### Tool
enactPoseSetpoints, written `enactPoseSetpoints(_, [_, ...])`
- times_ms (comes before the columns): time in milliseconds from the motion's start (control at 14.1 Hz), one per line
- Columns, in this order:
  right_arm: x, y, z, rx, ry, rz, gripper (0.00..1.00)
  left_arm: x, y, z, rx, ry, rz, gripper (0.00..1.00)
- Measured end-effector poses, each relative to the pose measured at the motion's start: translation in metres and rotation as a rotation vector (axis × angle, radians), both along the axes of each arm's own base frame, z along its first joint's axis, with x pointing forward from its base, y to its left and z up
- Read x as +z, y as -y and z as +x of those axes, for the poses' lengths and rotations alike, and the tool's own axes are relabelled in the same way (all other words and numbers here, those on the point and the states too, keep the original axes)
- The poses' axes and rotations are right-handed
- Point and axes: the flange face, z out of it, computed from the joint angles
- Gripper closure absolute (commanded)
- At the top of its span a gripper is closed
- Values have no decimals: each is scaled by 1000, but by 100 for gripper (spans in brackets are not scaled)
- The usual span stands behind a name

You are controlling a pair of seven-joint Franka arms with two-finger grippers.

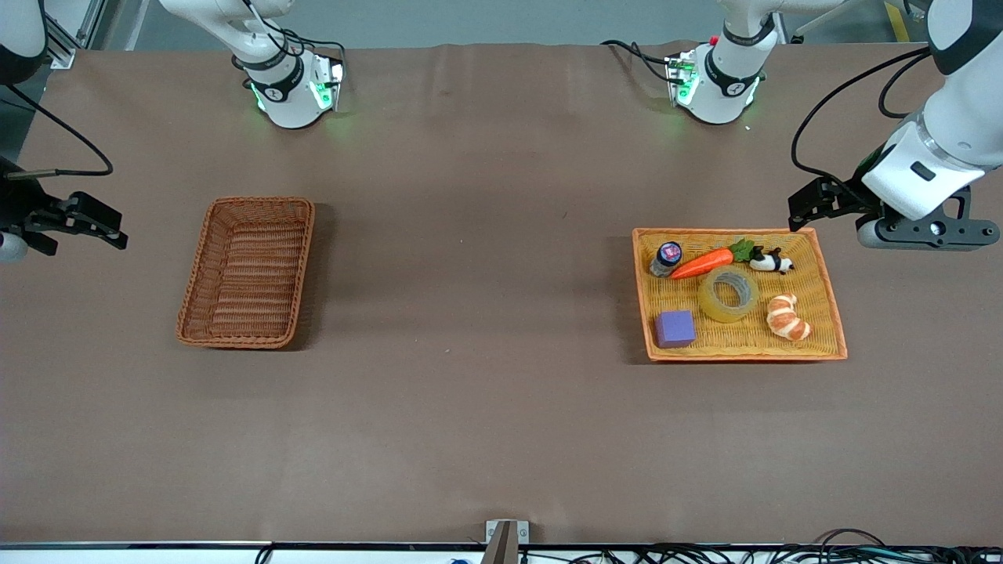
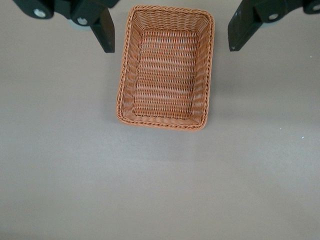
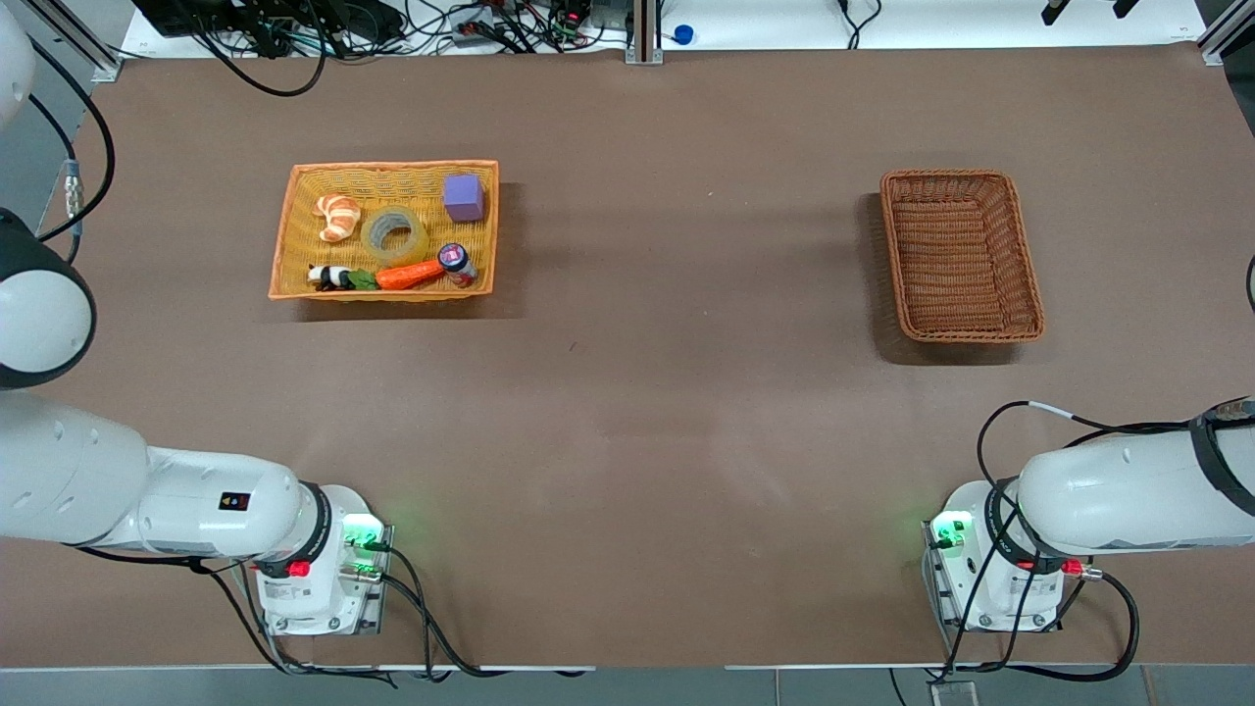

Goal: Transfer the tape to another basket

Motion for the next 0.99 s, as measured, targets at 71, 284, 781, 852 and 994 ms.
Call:
enactPoseSetpoints(71, [0,0,0,0,0,0,0,-1,0,0,0,-1,0,0])
enactPoseSetpoints(284, [0,0,0,0,-2,0,0,0,0,1,1,3,-1,0])
enactPoseSetpoints(781, [-1,0,0,0,-3,0,0,-7,0,5,1,-5,2,0])
enactPoseSetpoints(852, [-1,0,0,0,-3,0,0,-8,0,6,2,-6,8,0])
enactPoseSetpoints(994, [-1,0,0,0,-2,0,0,-11,2,9,-3,-10,14,0])
